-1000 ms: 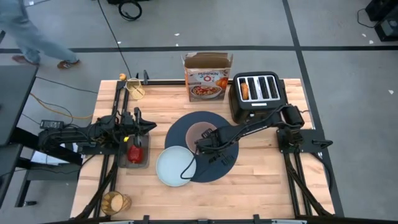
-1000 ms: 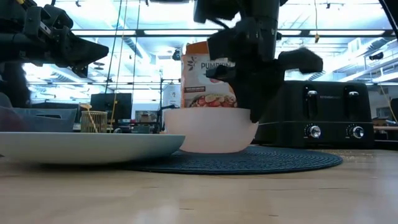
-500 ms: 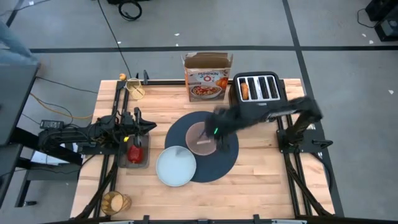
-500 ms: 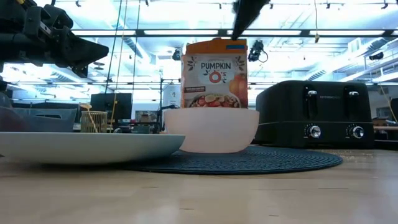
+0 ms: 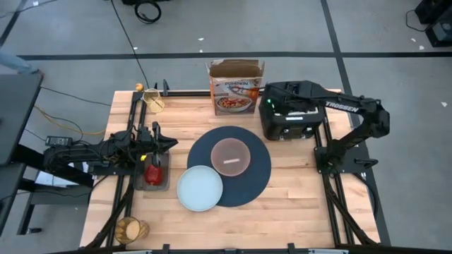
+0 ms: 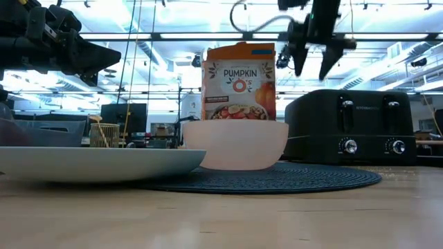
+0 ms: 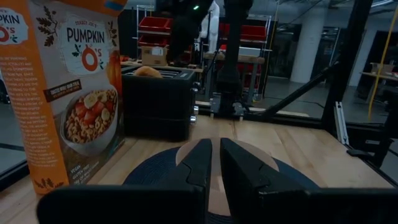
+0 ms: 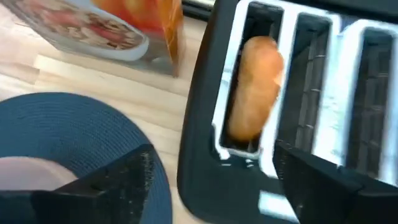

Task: Arrange a breakfast setting
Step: Put the toasted bagel from the toaster on the blue plate

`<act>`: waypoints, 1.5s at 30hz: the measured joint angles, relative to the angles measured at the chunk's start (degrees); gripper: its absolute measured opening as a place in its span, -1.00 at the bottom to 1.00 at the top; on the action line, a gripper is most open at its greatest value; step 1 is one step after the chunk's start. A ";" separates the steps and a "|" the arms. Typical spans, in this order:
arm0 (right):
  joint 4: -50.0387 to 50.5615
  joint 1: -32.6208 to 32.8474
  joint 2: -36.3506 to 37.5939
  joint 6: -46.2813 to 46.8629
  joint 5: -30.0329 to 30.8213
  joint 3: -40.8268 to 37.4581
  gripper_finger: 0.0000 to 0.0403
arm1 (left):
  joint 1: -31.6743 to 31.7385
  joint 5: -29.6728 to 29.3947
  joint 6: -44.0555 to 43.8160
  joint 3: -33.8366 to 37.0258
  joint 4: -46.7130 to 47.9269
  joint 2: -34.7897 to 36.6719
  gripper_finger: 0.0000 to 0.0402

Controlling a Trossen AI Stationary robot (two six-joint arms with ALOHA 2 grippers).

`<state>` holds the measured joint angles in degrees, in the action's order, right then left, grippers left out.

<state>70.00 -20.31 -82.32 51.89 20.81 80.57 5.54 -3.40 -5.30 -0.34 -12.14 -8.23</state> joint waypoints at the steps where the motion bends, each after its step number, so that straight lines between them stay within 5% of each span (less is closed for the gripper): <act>1: -1.98 -1.59 -0.02 -1.27 -1.50 -0.89 0.71 | 0.00 -0.01 0.00 -0.01 -0.01 -0.02 -0.80; 13: -6.20 -11.45 -3.48 -6.31 -3.38 -2.48 0.56 | 0.00 0.00 1.95 -0.01 -0.75 0.00 -0.80; 30: -5.89 -12.18 -3.79 -7.53 -1.27 -2.86 0.20 | 0.02 0.00 -51.06 -0.02 -5.04 -0.02 -0.80; 45: -15.53 -10.59 4.46 -10.02 -2.44 -14.24 0.15 | -0.05 0.90 -49.29 -0.01 -8.75 0.00 -0.80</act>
<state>54.47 -30.89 -77.86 41.87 18.37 66.33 5.49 -2.50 -54.60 -0.35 -20.89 -8.23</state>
